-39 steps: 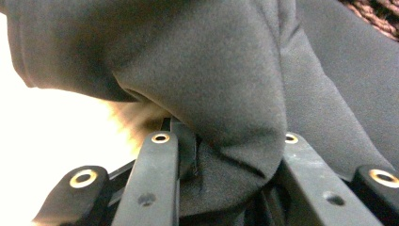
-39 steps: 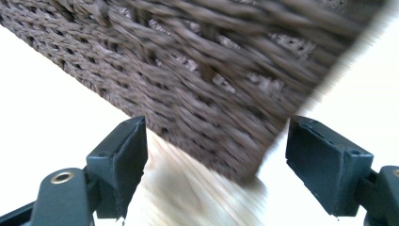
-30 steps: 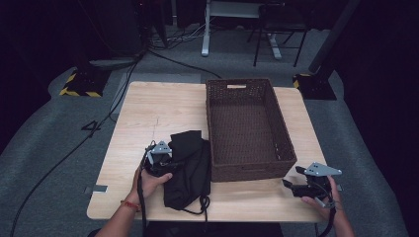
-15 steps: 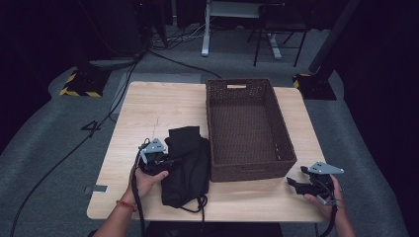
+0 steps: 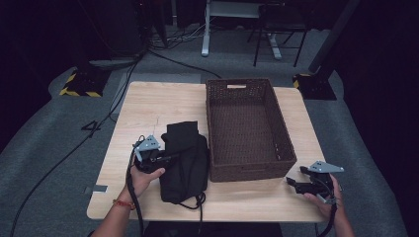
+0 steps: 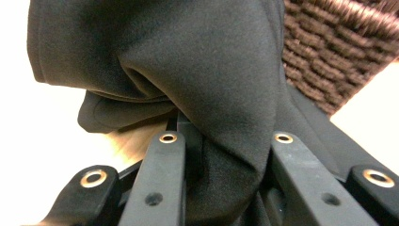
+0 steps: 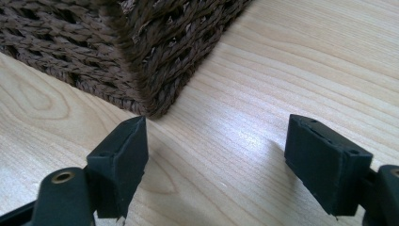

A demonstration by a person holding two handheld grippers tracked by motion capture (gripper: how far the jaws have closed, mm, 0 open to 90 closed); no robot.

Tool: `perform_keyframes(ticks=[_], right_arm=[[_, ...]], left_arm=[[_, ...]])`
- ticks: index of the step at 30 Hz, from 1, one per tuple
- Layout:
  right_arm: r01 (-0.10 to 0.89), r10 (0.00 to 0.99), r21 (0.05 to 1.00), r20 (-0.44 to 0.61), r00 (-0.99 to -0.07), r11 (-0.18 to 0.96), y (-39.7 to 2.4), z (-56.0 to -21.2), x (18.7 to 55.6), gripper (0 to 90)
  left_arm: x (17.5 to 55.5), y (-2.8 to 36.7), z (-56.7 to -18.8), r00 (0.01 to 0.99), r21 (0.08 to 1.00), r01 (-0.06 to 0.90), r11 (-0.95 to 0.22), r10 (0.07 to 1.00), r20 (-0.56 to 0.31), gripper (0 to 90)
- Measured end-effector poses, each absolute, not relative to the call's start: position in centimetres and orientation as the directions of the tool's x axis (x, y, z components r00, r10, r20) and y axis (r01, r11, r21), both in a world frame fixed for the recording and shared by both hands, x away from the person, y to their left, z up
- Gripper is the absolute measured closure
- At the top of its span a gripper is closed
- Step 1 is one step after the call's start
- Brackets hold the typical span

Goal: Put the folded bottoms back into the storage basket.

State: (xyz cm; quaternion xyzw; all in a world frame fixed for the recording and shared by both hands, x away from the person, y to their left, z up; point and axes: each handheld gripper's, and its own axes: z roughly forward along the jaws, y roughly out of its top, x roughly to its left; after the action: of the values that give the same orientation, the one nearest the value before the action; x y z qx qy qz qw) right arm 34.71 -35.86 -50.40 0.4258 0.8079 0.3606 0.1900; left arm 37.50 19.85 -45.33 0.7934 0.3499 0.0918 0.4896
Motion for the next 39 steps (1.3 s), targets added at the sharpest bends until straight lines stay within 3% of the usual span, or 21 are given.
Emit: perform_keyframes(ticks=[39], right_arm=[[0.553, 0.83, 0.745, -0.001, -0.558, 0.373, -35.9, -50.4, 34.6, 23.9]], left_arm=[[38.8, 21.6, -36.0, 0.739, 0.923, 0.341, -0.177, 0.657, -0.147, 77.1]])
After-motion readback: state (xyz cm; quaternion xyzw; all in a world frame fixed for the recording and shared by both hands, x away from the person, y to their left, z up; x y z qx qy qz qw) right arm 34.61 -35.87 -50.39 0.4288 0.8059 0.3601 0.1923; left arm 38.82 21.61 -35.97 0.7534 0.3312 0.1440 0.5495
